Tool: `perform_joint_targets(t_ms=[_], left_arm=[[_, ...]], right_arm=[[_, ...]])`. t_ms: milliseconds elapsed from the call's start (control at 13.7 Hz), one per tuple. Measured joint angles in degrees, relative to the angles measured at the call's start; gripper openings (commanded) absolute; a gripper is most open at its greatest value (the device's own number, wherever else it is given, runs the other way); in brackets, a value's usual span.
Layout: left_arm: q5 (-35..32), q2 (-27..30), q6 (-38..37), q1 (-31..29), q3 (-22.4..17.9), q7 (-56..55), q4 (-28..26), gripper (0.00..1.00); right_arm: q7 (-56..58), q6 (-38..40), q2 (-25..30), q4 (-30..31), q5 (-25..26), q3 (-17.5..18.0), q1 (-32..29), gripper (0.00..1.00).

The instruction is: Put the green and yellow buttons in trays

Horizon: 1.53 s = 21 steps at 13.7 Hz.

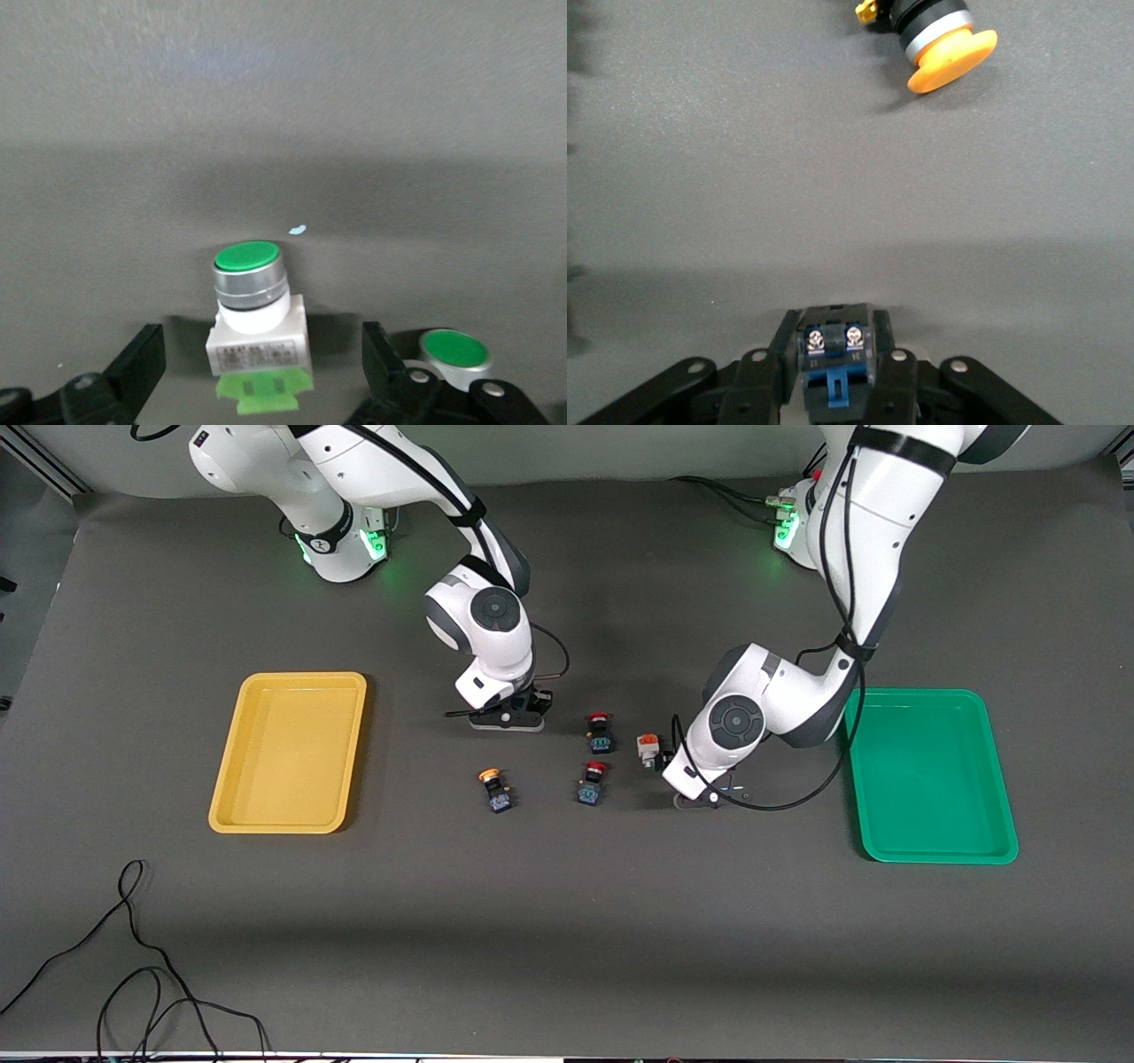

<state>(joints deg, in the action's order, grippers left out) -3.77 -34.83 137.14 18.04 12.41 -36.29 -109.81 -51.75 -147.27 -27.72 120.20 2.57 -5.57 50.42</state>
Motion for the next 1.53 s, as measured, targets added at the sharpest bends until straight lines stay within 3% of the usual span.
perform_joint_targets(t_ms=[73, 146, 219, 511, 658, 804, 1096, 1315, 1534], left_arm=[[-0.1, 0.0, 0.4, 0.0, -0.1, 0.0, -0.4, 0.66], [-0.2, 0.0, 0.6, 0.0, -0.1, 0.0, -0.6, 0.09], [-0.2, 0.0, 0.7, 0.0, -0.1, 0.0, -0.6, 0.0], [-0.2, 0.7, 0.8, 0.0, 0.0, -2.8, -0.6, 0.0], [-0.2, 0.9, 0.8, 0.0, 0.0, -3.5, -0.6, 0.0], [-0.2, 0.9, 0.8, 0.0, 0.0, -3.8, -0.6, 0.0], [-0.3, 3.0, -1.1, -0.3, -0.1, -4.0, -0.1, 0.0], [-0.3, 14.0, -17.4, -1.1, -0.2, -4.0, 3.5, 0.0], [-0.3, 25.3, -33.8, -1.7, -0.2, -3.9, 9.2, 0.0]], right_arm=[[0.0, 1.1, 0.7, -0.3, 0.0, 0.0, 0.0, 0.26], [0.0, 3.8, 2.0, -1.2, 0.0, -0.1, -0.1, 0.26], [0.1, 8.2, 3.7, -2.7, 0.0, -0.2, -0.2, 0.26], [3.6, 31.4, 12.1, -14.1, -3.3, -2.1, -1.5, 0.23], [11.4, 40.8, 15.5, -18.9, -7.5, -6.3, -2.7, 0.2], [21.9, 45.4, 18.3, -20.0, -8.4, -12.6, -3.5, 0.2], [50.3, 48.4, 19.2, -19.4, -8.3, -30.3, -3.8, 0.2], [66.7, 48.1, 19.2, -17.0, -8.2, -42.1, -4.2, 0.2], [77.4, 38.4, 19.0, -9.4, -7.9, -49.3, -4.3, 0.2]])
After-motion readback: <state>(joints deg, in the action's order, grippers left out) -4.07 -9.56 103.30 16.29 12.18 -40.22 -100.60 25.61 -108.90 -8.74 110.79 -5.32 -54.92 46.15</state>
